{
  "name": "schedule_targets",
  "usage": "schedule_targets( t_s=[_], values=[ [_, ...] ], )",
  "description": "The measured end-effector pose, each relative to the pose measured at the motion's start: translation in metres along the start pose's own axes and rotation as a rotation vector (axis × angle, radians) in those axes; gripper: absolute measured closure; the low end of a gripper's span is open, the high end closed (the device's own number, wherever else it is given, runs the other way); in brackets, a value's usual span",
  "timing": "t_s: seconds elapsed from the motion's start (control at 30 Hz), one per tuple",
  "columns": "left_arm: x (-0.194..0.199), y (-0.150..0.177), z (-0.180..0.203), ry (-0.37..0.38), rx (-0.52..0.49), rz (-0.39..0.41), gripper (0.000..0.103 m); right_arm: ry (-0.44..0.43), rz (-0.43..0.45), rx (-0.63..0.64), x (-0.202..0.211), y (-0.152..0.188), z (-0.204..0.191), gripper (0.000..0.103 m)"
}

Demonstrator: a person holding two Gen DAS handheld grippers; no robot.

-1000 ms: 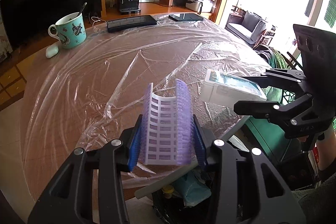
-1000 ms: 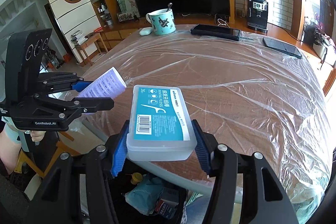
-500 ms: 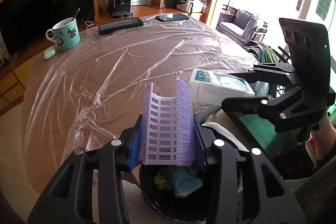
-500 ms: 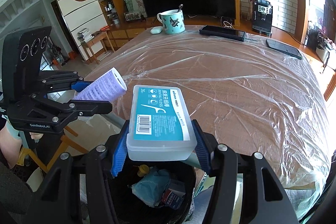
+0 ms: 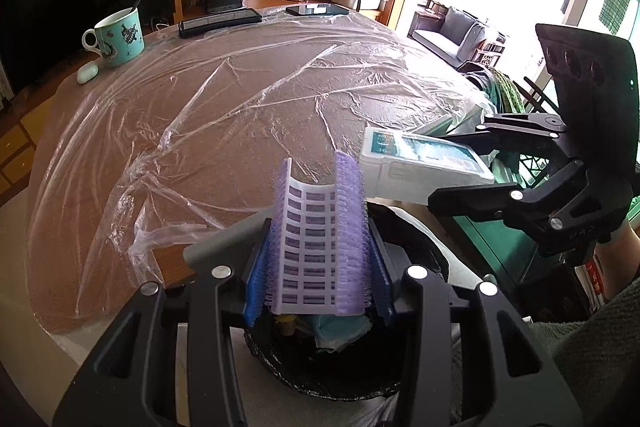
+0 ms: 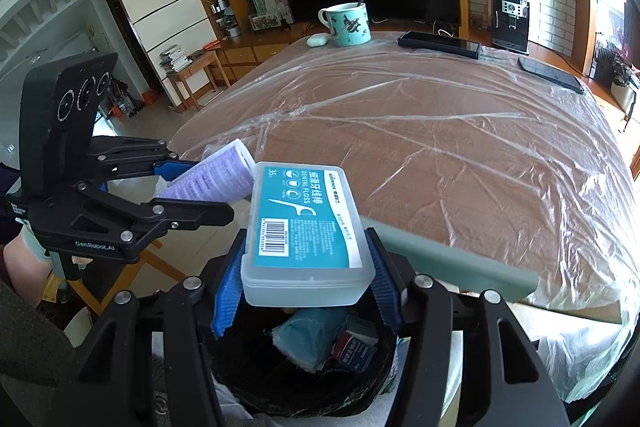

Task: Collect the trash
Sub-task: 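Carry the curler with the left gripper while the right carries the floss box over the bin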

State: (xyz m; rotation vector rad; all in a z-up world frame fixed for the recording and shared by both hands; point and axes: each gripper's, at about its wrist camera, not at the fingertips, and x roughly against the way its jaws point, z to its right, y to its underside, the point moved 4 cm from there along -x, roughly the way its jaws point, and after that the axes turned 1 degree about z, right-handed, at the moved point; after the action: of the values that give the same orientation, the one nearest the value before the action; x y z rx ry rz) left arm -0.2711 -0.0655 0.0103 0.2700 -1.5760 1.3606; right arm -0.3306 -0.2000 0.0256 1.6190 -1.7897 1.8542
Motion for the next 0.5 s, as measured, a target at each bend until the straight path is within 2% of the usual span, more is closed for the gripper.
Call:
schedule_targets(
  t_s=[0.5],
  values=[
    [-0.012,0.034,0.005,-0.014,-0.007,-0.088,0.059,0.015,-0.081,-0.013,0.0,0.039,-0.002,0.048]
  ],
)
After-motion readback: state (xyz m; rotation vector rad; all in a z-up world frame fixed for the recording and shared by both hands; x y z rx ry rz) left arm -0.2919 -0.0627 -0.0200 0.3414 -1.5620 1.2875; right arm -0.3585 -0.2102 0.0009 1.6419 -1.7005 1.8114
